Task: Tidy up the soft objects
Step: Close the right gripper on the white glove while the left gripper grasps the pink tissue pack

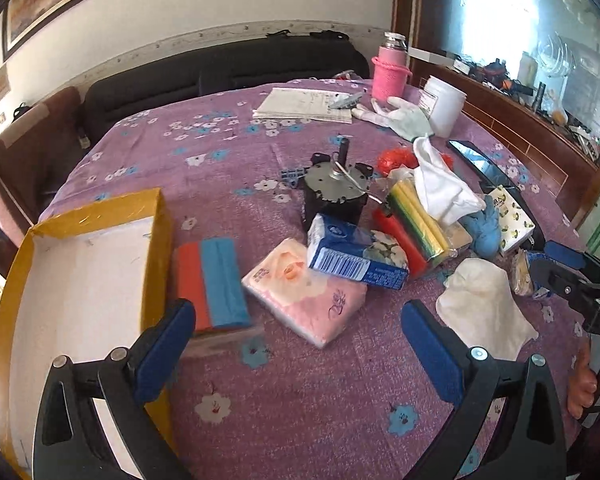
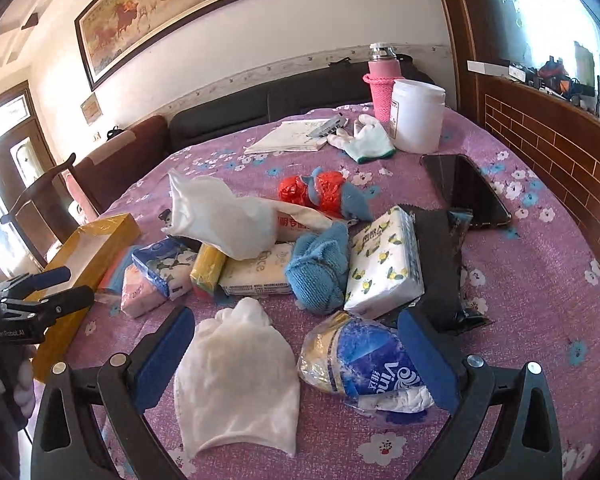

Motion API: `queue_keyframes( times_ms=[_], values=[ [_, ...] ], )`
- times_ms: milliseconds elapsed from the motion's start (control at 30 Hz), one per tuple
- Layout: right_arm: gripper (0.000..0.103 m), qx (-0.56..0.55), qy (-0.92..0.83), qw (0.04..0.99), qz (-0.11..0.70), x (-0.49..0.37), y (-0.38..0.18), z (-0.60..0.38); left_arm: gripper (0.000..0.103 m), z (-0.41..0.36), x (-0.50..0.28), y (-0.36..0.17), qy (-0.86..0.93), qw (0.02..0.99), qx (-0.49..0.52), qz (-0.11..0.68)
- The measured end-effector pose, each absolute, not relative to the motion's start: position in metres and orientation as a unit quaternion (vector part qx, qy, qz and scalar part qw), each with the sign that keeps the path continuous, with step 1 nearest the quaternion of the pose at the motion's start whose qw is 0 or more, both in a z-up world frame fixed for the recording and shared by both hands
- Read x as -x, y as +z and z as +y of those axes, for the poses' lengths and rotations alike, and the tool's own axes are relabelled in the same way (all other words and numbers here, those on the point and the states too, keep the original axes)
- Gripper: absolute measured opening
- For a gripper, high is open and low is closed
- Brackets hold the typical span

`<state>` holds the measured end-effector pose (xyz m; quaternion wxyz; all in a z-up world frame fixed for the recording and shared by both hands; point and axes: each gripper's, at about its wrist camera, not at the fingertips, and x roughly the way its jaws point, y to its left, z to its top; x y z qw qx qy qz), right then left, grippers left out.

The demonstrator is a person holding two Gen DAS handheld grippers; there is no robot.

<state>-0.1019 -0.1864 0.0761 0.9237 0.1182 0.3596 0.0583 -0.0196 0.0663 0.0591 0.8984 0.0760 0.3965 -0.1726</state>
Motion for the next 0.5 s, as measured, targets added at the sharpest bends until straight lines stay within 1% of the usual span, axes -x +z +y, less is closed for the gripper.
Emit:
queue_keyframes(
  times_ms=[67,200,233,267,333,433,500],
  values=[
    [0.102,-0.126,0.058,0.928,0.346,0.105,0.078,-0.19,0.102,0.055,0.005,0.054,-0.185,0.892,-0.087,0.403],
    [0.102,-0.125,0.051,0.928,0.348,0.103,0.077,-0.19,0.102,0.038,-0.025,0.036,-0.193,0.876,-0.122,0.426],
    [0.102,-0.125,0.052,0.927,0.35,0.102,0.077,-0.189,0.1,0.036,-0.03,0.031,-0.201,0.868,-0.121,0.437],
    [0.102,-0.126,0.053,0.926,0.352,0.101,0.076,-0.19,0.095,0.035,-0.032,0.025,-0.21,0.858,-0.119,0.453],
    [0.102,-0.126,0.053,0.924,0.357,0.099,0.075,-0.19,0.078,0.033,-0.025,0.025,-0.212,0.855,-0.134,0.454],
    [0.102,-0.126,0.053,0.923,0.361,0.098,0.074,-0.19,0.068,0.034,-0.001,0.033,-0.255,0.841,-0.116,0.463],
    [0.102,-0.126,0.053,0.922,0.361,0.098,0.073,-0.19,0.067,0.036,0.017,0.039,-0.264,0.838,-0.113,0.464]
  ],
)
